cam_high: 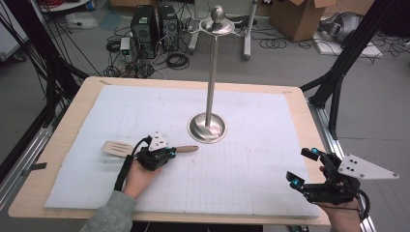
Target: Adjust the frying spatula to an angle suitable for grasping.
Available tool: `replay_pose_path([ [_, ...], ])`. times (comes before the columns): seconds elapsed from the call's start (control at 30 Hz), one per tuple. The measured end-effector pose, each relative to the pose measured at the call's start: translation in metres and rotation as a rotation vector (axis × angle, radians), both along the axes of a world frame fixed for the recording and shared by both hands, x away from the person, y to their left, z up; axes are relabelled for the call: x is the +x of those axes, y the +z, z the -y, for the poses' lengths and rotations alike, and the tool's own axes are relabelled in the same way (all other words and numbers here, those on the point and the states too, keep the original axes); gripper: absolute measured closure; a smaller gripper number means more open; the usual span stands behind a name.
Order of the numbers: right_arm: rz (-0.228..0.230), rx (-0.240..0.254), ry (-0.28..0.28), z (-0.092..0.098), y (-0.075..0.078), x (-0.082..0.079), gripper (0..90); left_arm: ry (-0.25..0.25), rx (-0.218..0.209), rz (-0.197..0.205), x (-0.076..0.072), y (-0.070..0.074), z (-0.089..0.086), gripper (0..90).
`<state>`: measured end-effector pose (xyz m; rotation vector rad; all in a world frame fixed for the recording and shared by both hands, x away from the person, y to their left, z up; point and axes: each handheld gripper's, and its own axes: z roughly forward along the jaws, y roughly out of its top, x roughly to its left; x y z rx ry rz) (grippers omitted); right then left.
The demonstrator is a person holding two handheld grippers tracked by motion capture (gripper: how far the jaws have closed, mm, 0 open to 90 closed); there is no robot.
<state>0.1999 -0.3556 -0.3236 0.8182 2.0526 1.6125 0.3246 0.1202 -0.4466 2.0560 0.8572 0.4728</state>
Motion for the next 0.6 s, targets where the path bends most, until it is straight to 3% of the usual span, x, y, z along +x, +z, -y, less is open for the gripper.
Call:
replay_pose_path([
  [0.1, 0.003, 0.000, 0.000, 0.001, 0.000, 0.000, 10.2, 0.000, 0.015, 0.008, -0.001, 0.002, 0.001, 89.7],
  [0.27, 0.010, 0.013, 0.003, 0.002, 0.001, 0.002, 10.2, 0.010, -0.035, 0.043, -0.004, 0.020, -0.013, 89.8],
  [0.37, 0.010, 0.014, 0.008, 0.002, 0.001, 0.004, 10.2, 0.032, -0.027, 0.066, -0.002, 0.030, -0.026, 89.7],
  [0.6, -0.004, 0.001, 0.026, -0.006, -0.001, 0.010, 10.2, 0.113, -0.033, 0.014, 0.012, 0.027, -0.053, 89.7],
])
